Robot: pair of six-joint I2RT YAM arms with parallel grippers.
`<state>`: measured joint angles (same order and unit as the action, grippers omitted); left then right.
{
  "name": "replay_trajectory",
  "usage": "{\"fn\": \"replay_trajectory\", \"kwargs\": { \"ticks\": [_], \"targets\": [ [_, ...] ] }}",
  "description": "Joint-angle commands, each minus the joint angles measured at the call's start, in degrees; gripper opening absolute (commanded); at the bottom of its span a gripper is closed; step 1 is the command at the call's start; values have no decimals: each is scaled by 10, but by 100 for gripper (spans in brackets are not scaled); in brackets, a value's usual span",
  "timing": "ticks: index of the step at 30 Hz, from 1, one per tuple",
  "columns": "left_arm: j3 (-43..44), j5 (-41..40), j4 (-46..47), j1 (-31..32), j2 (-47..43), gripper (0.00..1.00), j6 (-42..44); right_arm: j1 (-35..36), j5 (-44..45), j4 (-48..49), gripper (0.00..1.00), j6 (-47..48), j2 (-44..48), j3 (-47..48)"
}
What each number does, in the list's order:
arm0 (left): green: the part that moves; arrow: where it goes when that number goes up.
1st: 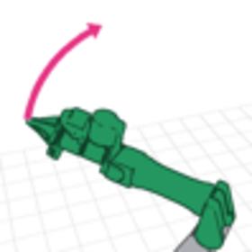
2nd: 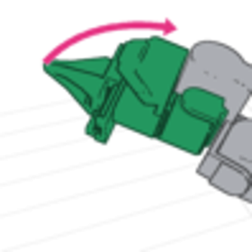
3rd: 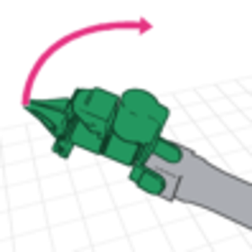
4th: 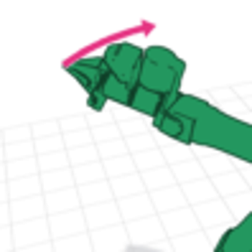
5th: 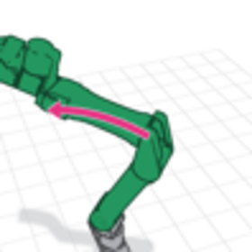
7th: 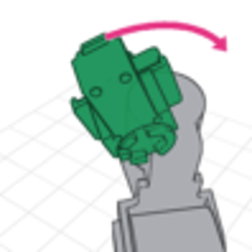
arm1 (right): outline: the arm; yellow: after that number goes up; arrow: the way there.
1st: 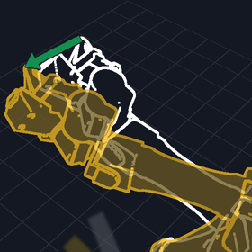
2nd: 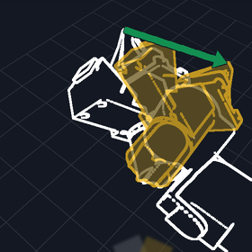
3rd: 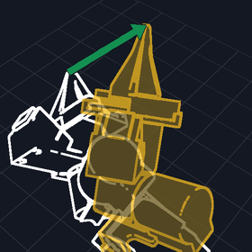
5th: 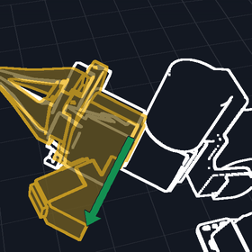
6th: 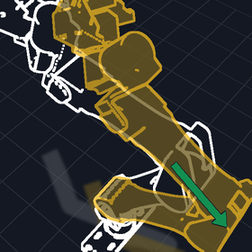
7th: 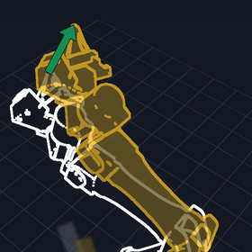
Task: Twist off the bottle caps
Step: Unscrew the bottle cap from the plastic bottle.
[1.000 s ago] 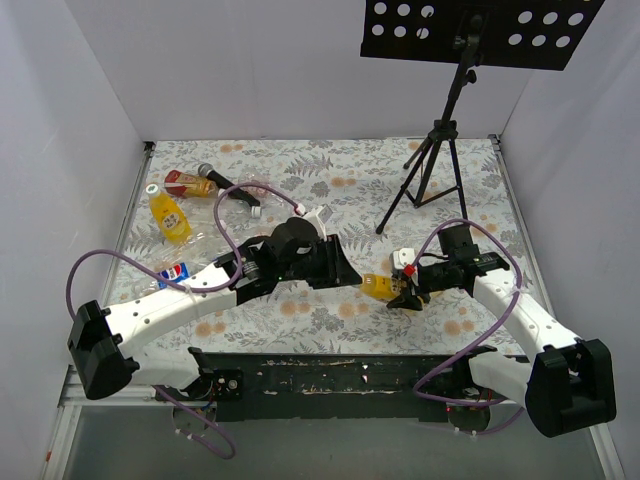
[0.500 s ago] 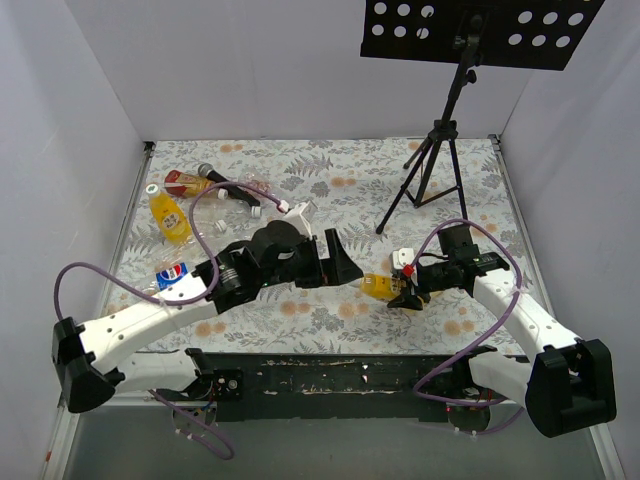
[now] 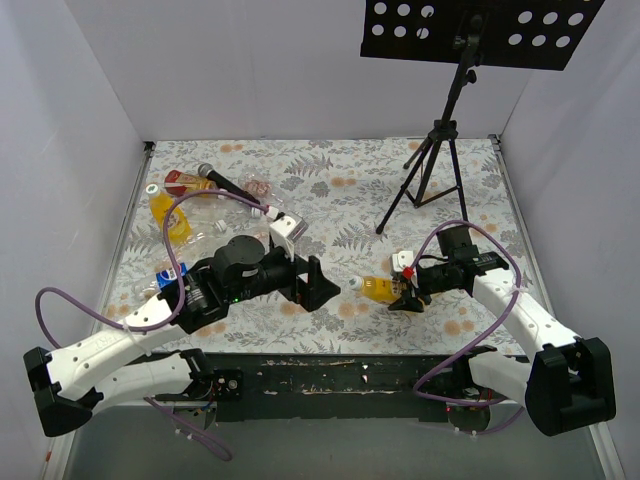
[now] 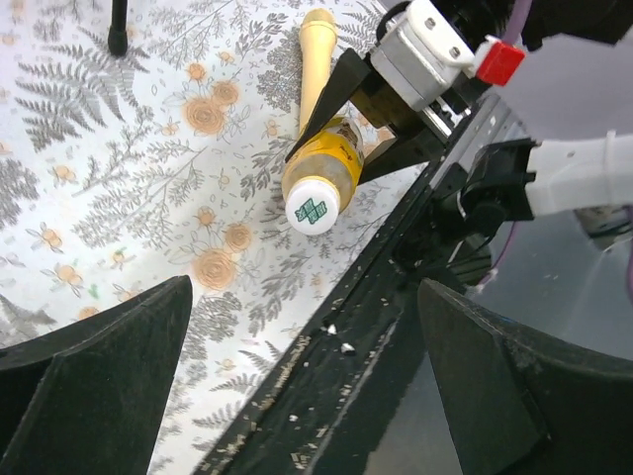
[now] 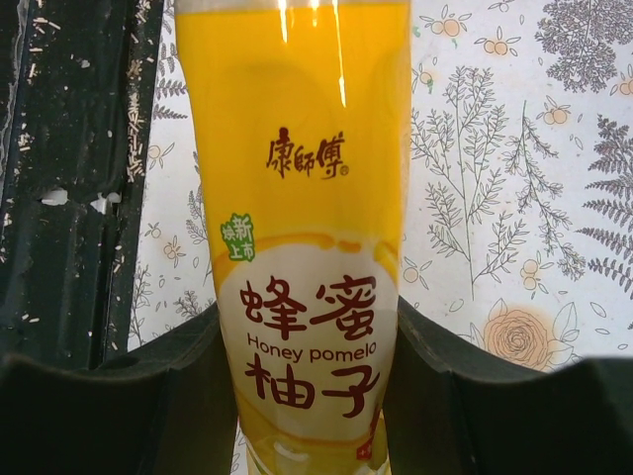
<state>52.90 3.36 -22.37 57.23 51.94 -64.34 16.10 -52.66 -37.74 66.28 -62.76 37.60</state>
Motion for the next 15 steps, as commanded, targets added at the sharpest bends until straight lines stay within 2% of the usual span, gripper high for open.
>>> {"fn": "replay_trajectory", "kwargs": {
  "ticks": [1, 6, 15],
  "targets": [
    [-19, 35, 48, 2, -26, 98, 135, -1, -13, -23, 1, 23, 1, 15],
    [-44, 60, 82, 2, -32, 98, 199, -1, -14, -29, 1, 31, 3, 16],
    [-77, 89, 141, 2, -27, 98, 234, -1, -13, -39, 1, 39, 1, 19]
  ]
}}
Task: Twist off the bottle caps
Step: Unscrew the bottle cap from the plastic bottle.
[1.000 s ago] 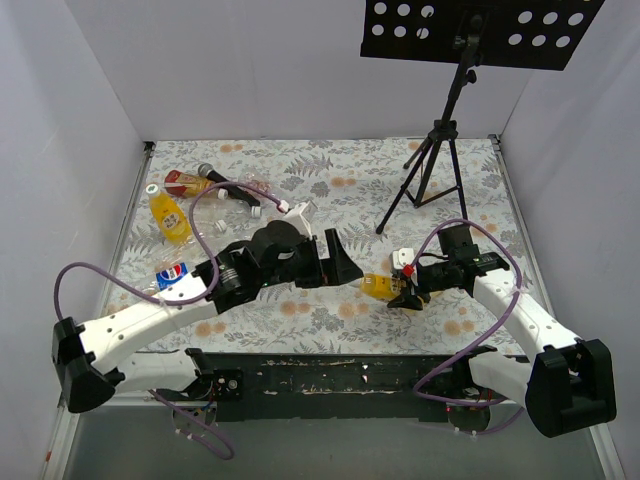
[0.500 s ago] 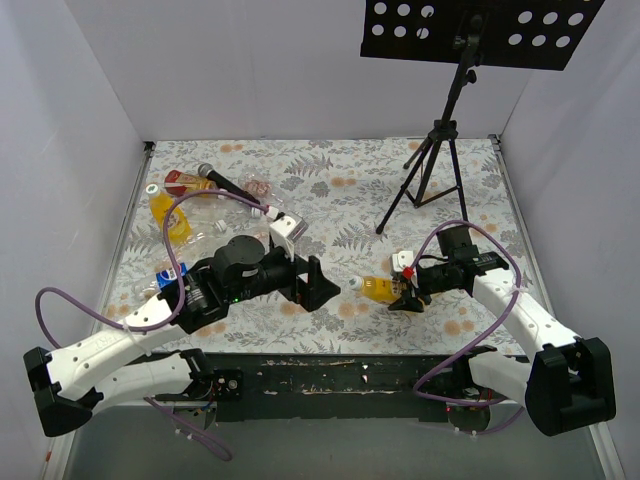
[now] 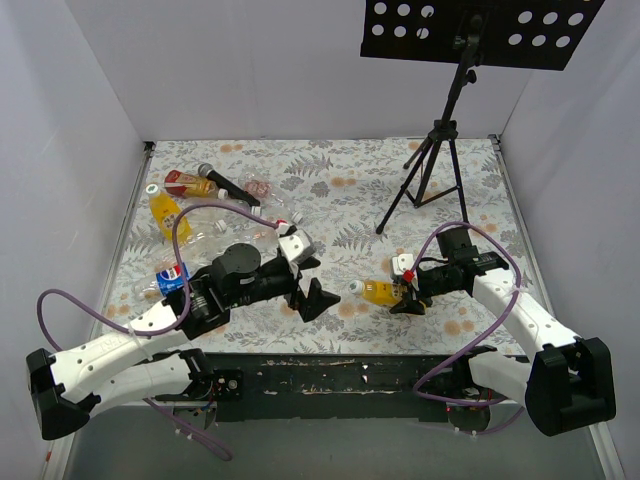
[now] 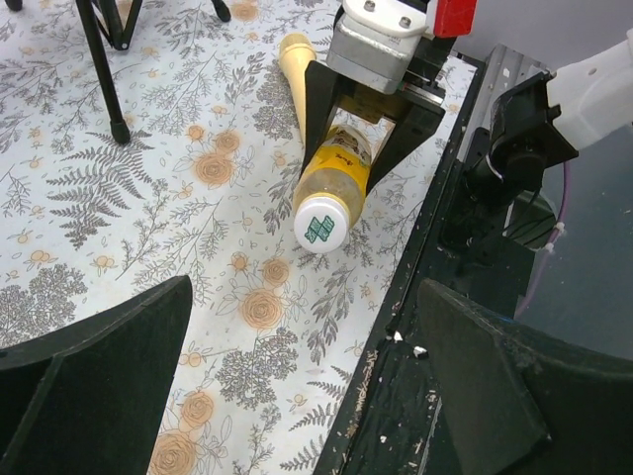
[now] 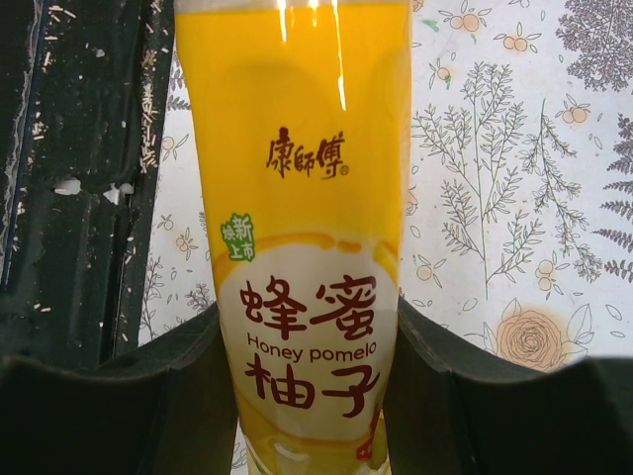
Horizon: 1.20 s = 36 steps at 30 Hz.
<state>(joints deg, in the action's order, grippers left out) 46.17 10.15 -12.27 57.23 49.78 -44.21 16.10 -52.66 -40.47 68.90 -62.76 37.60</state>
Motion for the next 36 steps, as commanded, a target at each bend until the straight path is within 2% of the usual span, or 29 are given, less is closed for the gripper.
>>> {"fn": "replay_trajectory", "kwargs": {
  "ticks": [1, 23, 29, 32, 36],
  "targets": [
    [-13, 26, 45, 2, -5, 98, 32, -1, -13, -12, 1, 13, 1, 19],
    [-26, 43, 79, 2, 23, 98, 65, -1, -14, -23, 1, 23, -4, 22],
    [-49, 115, 94, 2, 4, 98, 175, -1, -15, -26, 1, 26, -5, 23],
    [-71, 123, 119, 2, -12, 98, 227, -2, -14, -27, 1, 26, -5, 23],
    [-72, 121, 136, 2, -12, 98, 254, -1, -13, -27, 1, 28, -3, 23]
  ]
}}
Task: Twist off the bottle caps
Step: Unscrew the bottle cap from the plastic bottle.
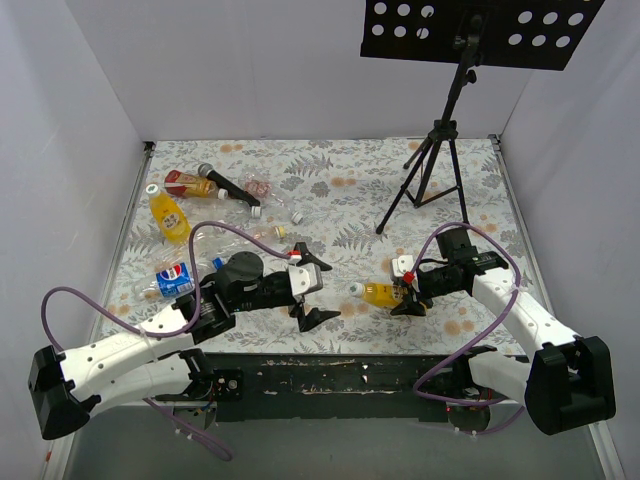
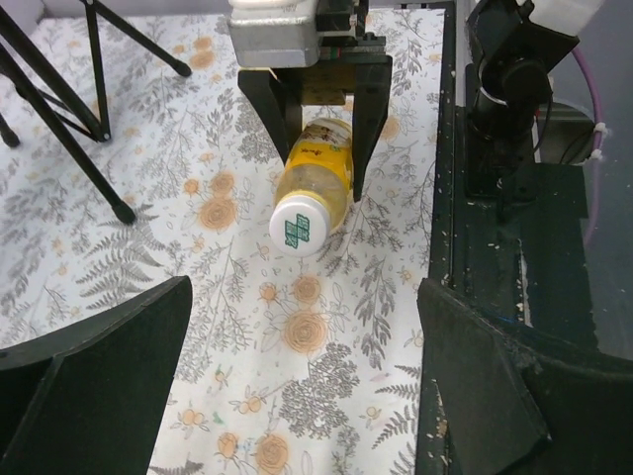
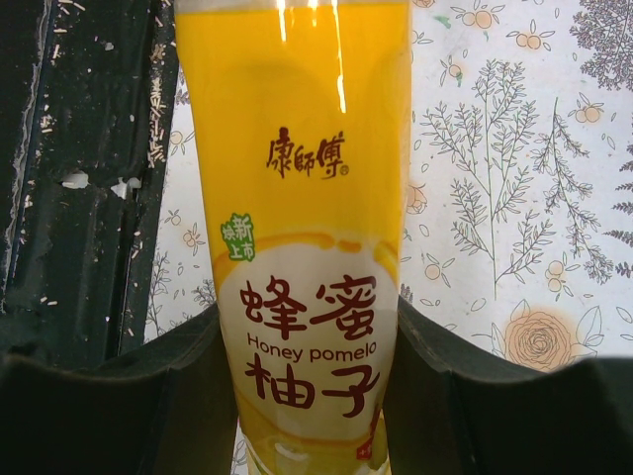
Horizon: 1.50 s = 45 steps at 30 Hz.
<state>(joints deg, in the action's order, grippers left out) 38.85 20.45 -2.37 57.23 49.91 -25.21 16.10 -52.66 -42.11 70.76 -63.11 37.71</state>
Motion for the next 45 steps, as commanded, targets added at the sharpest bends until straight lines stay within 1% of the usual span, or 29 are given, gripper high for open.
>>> {"fn": "replay_trajectory", "kwargs": {
  "ticks": [1, 9, 22, 28, 31, 32, 35, 40, 43, 45],
  "targets": [
    [3, 19, 35, 2, -8, 98, 66, -1, -13, -11, 1, 10, -1, 22],
    [27, 36, 33, 2, 40, 98, 71, -1, -13, -12, 1, 10, 0, 22],
    [46, 78, 69, 2, 99, 98, 67, -1, -13, -15, 1, 13, 0, 24],
    [53, 72, 79, 2, 122, 98, 65, -1, -14, -15, 1, 13, 0, 24],
    [65, 69, 77, 2, 137, 90, 62, -1, -13, -16, 1, 12, -1, 24],
    [68, 68, 76, 2, 142, 85, 61, -1, -13, -16, 1, 13, -1, 24],
    [78, 68, 68, 2, 157, 66, 59, -1, -13, -15, 1, 12, -1, 24],
    [78, 74, 63, 2, 165, 51, 59, -2, -13, -15, 1, 12, -2, 25],
    [77, 78, 58, 2, 165, 35, 59, -1, -13, -15, 1, 12, -3, 25],
    [79, 81, 54, 2, 167, 30, 59, 0, -13, -16, 1, 12, -3, 25]
  ]
}}
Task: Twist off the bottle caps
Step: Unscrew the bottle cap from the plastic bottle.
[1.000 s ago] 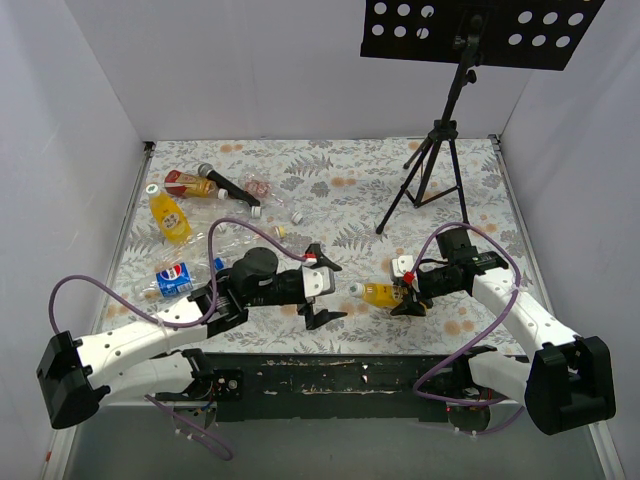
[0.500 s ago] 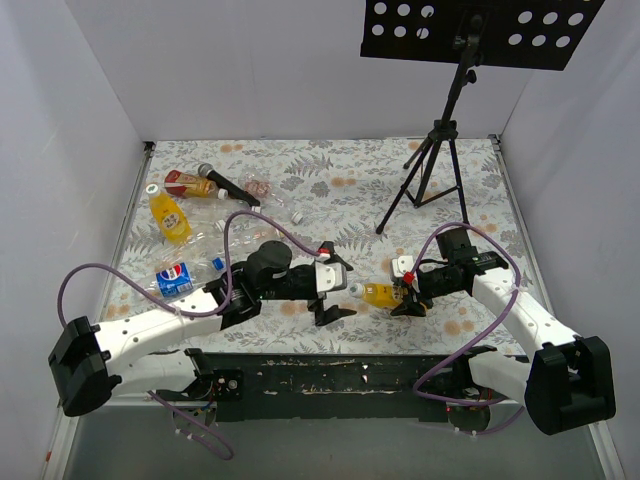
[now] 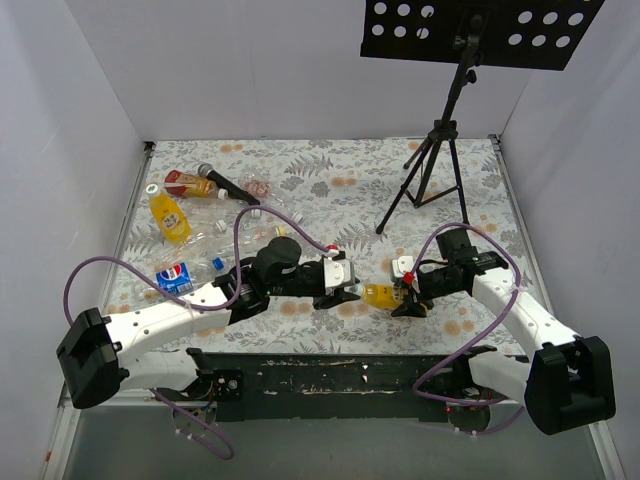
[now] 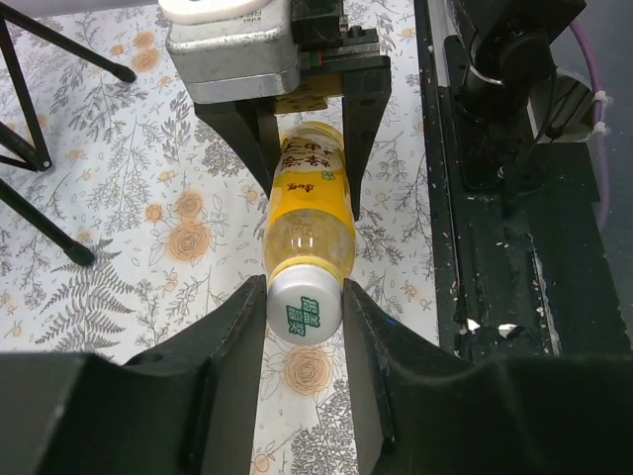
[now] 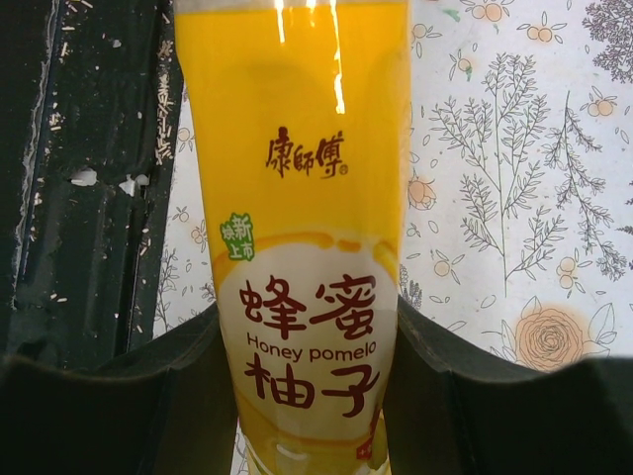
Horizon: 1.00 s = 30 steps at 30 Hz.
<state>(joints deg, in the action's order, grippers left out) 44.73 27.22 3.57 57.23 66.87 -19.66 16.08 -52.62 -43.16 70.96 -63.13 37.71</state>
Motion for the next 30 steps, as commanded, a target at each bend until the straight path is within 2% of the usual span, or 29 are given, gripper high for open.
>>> {"fn": "replay_trajectory", "kwargs": {
  "ticks": [1, 4, 5, 9, 13, 17, 20, 23, 27, 28, 30],
  "targets": [
    [22, 15, -8, 2, 0, 28, 3, -1, -13, -4, 1, 10, -2, 25],
    [28, 11, -14, 2, 6, 11, -14, -1, -13, -5, 1, 10, -2, 25],
    [33, 6, -16, 2, 10, 0, -26, -1, -13, -4, 1, 10, -2, 25],
    [49, -32, -17, -5, 15, 0, -134, -1, -12, 0, 1, 6, -1, 25],
    [70, -141, -32, -14, 8, 0, -342, -1, -4, 16, 1, -14, 1, 23],
    [86, -262, -101, -15, -3, 0, -561, -1, 1, 26, 1, -28, 1, 23],
    [143, -308, -205, -15, 37, 0, -695, -1, 3, 32, 1, -35, 0, 24],
    [188, -342, -272, -14, 73, 0, -774, -1, 4, 35, 1, -41, -1, 24],
    [198, -350, -256, -14, 75, 0, -796, -3, 8, 37, 1, -49, 0, 26],
    [204, -357, -255, -14, 73, 3, -796, -6, 8, 40, 1, -53, 1, 26],
    [215, -371, -261, -15, 69, 43, -790, -10, 6, 42, 1, -59, 2, 27]
  ]
}}
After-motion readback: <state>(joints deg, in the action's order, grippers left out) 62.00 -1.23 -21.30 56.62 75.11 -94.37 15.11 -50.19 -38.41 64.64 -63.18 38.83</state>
